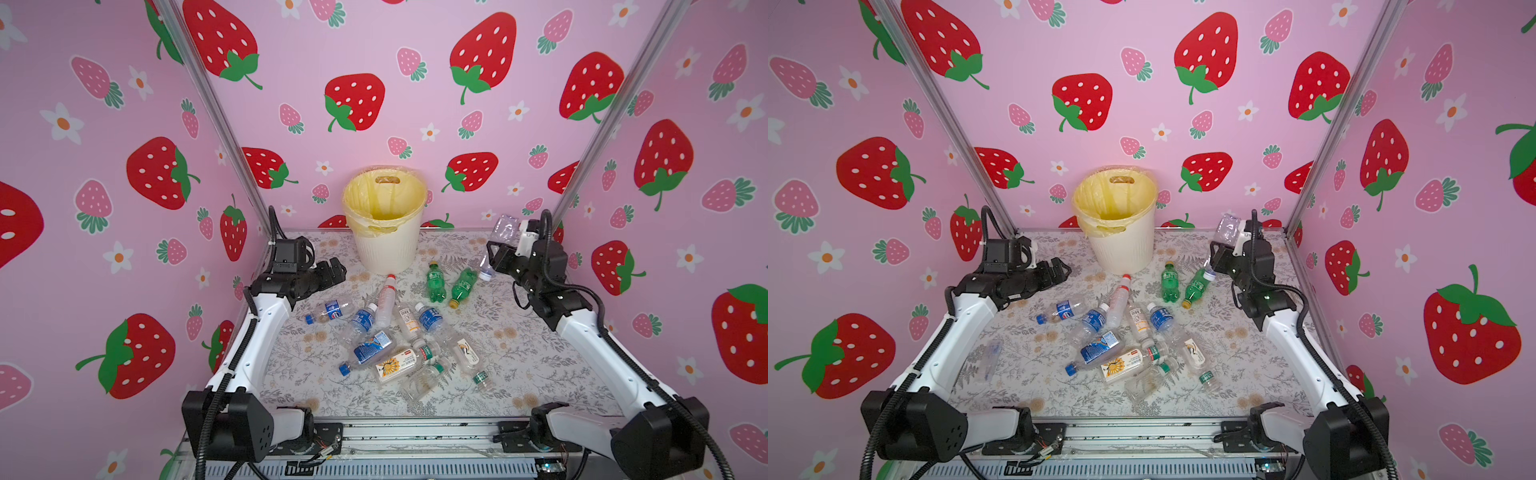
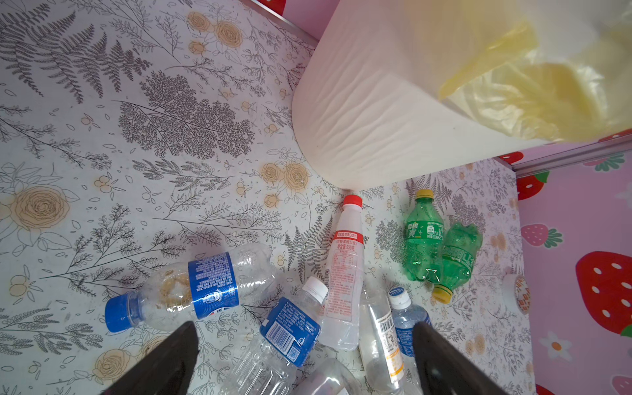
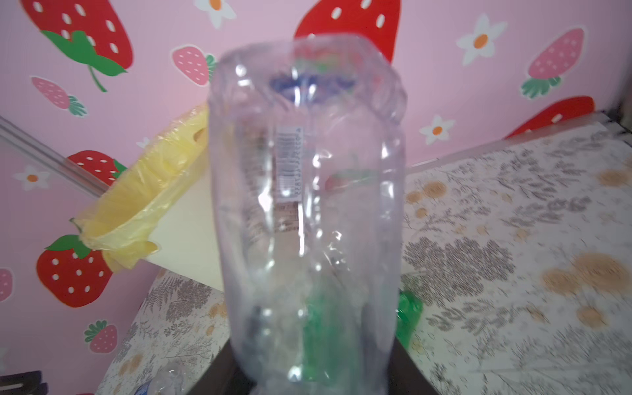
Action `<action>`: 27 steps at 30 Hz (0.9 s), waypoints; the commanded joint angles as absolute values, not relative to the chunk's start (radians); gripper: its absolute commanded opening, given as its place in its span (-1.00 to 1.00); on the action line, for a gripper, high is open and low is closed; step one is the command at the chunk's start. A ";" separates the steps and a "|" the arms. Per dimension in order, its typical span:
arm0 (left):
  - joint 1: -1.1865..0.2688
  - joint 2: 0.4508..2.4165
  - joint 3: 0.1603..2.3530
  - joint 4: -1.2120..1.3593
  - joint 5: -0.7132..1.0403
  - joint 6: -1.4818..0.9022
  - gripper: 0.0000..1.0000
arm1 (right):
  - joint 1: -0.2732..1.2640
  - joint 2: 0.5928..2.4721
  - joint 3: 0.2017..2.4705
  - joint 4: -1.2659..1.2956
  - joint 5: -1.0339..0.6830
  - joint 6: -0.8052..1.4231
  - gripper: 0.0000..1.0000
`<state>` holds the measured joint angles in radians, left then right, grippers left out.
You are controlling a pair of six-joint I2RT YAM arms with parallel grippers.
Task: Throw the plastic bottles in the bin
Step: 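Lift the clear bottle with the right gripper and carry it over the bin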
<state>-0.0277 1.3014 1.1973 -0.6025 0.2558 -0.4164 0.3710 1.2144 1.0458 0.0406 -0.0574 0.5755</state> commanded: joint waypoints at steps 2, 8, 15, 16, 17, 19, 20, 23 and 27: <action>-0.018 1.296 1.181 -0.604 0.274 -0.411 0.98 | 0.428 1.292 1.150 0.136 -0.101 0.466 -0.02; 0.006 1.280 1.172 -0.603 0.256 -0.405 0.98 | 0.462 1.375 1.260 0.130 -0.108 0.423 -0.02; 0.037 1.291 1.163 -0.586 0.272 -0.421 0.98 | 0.495 1.325 1.179 0.174 -0.085 0.379 -0.02; 0.044 1.292 1.160 -0.579 0.282 -0.426 0.98 | 0.502 1.309 1.154 0.185 -0.077 0.374 -0.02; 0.052 1.295 1.157 -0.573 0.291 -0.432 0.98 | 0.509 1.294 1.131 0.194 -0.069 0.369 -0.02; 0.067 1.296 1.146 -0.556 0.310 -0.445 0.98 | 0.533 1.265 1.088 0.213 -0.048 0.356 -0.02; 0.072 1.299 1.144 -0.552 0.319 -0.449 0.98 | 0.546 1.257 1.072 0.220 -0.037 0.350 -0.02; 0.080 1.311 1.145 -0.550 0.337 -0.457 0.98 | 0.586 1.244 1.049 0.246 -0.008 0.330 -0.02; 0.091 1.318 1.146 -0.551 0.348 -0.460 0.98 | 0.626 1.283 1.104 0.258 0.011 0.311 -0.01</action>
